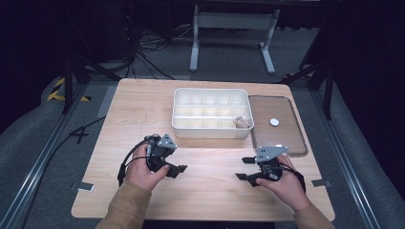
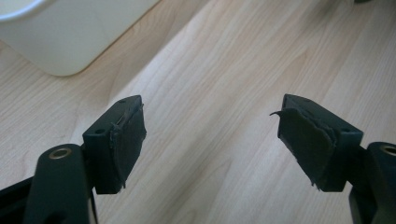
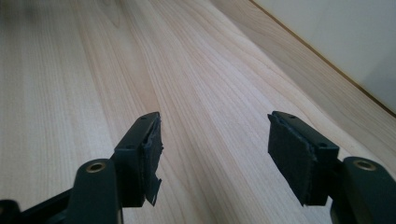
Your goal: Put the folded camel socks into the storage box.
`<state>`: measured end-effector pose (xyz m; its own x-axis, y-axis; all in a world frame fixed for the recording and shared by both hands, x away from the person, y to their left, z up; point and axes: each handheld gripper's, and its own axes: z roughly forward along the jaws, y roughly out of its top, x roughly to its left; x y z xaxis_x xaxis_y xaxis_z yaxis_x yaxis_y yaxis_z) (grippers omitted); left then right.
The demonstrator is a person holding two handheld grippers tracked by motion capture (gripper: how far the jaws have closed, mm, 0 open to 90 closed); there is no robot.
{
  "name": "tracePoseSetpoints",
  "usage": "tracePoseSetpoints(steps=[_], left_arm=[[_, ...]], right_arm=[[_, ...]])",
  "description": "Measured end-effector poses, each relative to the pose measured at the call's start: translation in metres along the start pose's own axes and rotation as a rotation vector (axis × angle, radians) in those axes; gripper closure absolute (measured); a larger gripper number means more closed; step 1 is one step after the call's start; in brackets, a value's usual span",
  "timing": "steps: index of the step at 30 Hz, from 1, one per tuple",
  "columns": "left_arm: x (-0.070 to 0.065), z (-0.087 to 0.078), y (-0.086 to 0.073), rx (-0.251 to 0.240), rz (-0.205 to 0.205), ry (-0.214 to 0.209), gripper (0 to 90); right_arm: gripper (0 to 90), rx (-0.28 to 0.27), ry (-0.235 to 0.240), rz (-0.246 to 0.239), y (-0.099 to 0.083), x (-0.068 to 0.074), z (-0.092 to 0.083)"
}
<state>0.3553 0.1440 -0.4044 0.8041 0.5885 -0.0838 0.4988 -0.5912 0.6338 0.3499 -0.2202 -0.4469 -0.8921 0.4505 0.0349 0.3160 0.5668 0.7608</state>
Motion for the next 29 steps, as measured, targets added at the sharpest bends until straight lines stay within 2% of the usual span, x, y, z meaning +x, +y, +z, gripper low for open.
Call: tracePoseSetpoints(steps=[6, 9, 16, 19, 24, 29], left_arm=[[0.001, 0.009, -0.005, 0.046, -0.002, -0.009, 22.1], [0.001, 0.011, -0.007, 0.053, -0.006, 0.000, 22.1], [0.001, 0.016, -0.008, 0.076, -0.005, -0.005, 21.9], [0.001, 0.018, -0.009, 0.085, -0.002, -0.002, 21.8], [0.000, 0.018, -0.010, 0.079, 0.021, 0.009, 21.8], [0.001, 0.019, -0.011, 0.075, 0.016, 0.010, 21.8]], right_arm=[[35.8, -0.010, -0.016, -0.015, -0.013, 0.002, 0.013], [35.8, -0.003, -0.028, -0.010, -0.019, 0.002, 0.019], [35.1, -0.010, -0.019, 0.009, -0.025, 0.002, 0.025], [33.9, 0.005, -0.021, 0.000, -0.027, 0.003, 0.028], [32.6, 0.005, -0.018, 0.000, -0.027, 0.003, 0.028], [31.9, 0.007, -0.022, -0.004, -0.027, 0.003, 0.028]])
